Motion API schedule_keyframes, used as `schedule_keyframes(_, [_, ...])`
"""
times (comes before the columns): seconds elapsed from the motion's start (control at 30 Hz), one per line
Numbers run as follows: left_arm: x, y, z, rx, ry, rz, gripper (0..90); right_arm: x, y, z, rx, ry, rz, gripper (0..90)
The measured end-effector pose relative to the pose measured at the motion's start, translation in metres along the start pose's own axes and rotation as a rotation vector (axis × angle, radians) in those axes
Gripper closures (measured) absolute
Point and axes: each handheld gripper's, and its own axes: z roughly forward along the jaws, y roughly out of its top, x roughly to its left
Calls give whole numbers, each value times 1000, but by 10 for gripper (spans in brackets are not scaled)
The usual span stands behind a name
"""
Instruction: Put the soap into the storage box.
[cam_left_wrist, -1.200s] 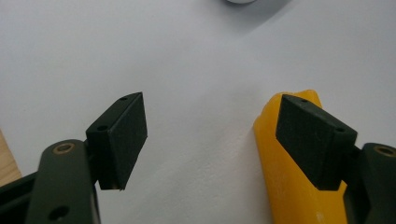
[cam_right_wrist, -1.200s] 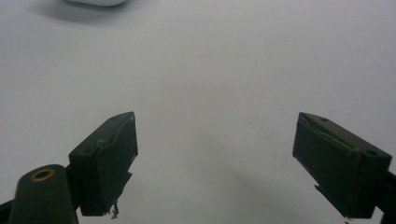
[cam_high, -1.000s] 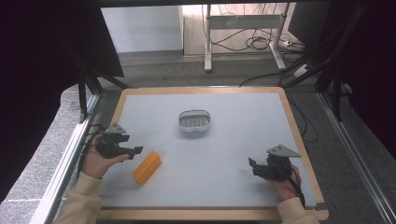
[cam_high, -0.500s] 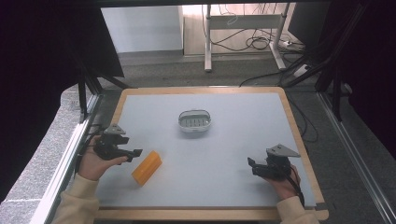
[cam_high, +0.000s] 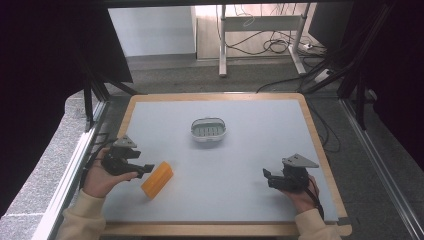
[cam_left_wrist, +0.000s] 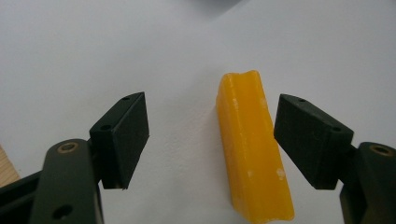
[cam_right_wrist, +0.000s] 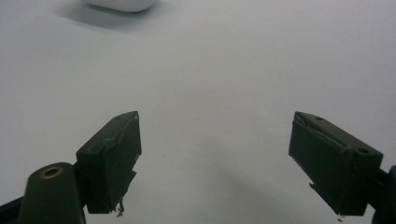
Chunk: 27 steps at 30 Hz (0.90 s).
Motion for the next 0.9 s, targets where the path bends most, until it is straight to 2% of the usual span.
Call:
schedule_keyframes(0.3, [-8,4,9,32,-13,12,252,-2,-3,-1,12,-12,10,174])
schedule_keyframes(0.37, [-9,4,10,44,-8,-2,251,-2,-3,0,16,-18,10,174])
schedule_keyframes(0.6, [-14,4,15,63,-9,-5,249,-1,-4,2,23,-21,1,173])
schedule_keyframes(0.9, [-22,3,32,131,-15,18,251,-1,-4,2,29,-28,-4,172])
